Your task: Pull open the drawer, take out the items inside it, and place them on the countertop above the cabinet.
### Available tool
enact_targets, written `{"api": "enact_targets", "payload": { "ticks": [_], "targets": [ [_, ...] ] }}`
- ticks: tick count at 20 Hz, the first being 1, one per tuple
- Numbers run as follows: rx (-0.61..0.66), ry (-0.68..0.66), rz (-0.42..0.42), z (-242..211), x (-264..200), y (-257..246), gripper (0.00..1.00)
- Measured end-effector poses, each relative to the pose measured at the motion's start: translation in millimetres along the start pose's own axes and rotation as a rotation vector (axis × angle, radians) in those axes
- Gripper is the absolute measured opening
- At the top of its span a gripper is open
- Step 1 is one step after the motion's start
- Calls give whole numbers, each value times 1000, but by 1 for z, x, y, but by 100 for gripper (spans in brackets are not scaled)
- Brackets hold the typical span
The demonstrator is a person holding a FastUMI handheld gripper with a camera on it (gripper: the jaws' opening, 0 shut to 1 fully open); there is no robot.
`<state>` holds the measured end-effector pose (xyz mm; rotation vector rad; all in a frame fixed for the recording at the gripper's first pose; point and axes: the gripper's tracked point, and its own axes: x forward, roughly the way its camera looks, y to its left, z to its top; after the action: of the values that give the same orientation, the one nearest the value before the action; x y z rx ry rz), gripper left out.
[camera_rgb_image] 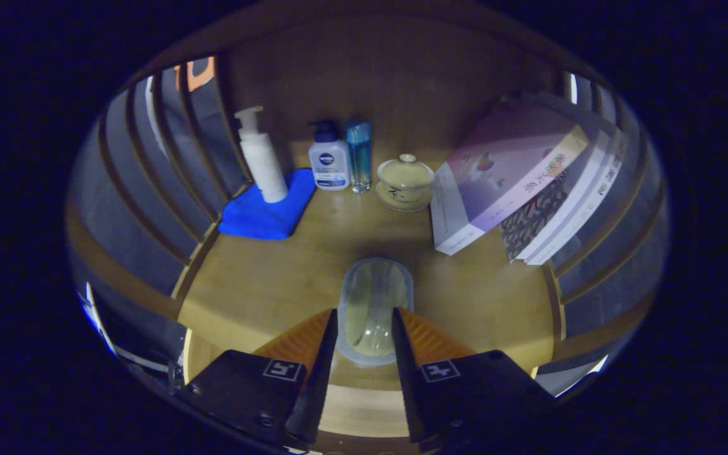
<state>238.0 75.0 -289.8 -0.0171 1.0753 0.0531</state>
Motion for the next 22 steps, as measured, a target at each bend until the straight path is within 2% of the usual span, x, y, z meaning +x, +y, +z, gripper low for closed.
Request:
{"api": "enact_targets", "payload": {
  "ticks": [2,6,10,13,15,17,19,22],
  "targets": [
    [-29,-35,29,-19,-15,6,61],
    [-44,-107,60,-53,-43,11,61],
    [-17,-213,40,-65,-75,-6,61],
    [27,-313,57,-72,-101,-10,71],
    [15,-388,68,-81,-119,-9,80],
    [-2,-450,69,-94,-134,-5,84],
    [-20,-506,74,-109,-145,1,94],
    [-57,-562,46,-134,-149,3,96]
  ]
}}
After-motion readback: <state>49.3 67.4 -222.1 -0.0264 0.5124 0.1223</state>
